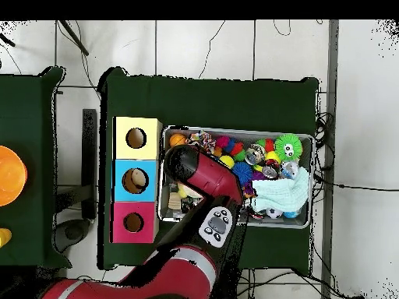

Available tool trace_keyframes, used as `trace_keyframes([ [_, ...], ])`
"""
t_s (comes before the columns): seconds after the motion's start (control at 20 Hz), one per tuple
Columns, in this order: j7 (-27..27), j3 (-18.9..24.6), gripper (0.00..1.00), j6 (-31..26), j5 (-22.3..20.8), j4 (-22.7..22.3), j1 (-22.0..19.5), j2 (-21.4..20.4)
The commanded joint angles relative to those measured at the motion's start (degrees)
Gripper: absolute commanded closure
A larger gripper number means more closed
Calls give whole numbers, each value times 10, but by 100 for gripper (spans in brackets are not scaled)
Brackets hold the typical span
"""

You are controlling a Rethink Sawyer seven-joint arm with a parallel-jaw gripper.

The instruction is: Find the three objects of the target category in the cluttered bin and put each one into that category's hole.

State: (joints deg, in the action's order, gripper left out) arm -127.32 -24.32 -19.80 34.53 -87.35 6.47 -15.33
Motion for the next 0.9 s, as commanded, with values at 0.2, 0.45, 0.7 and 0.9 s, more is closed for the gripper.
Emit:
trace_keyframes([
  [0.2,-121,-15,100,-199,-24,10,3,-55],
  [0.45,-112,-33,100,-313,-51,51,5,-92],
  [0.7,-89,-9,100,-332,-48,42,-2,-123],
  [0.9,-68,15,100,-326,-36,28,-13,-147],
])
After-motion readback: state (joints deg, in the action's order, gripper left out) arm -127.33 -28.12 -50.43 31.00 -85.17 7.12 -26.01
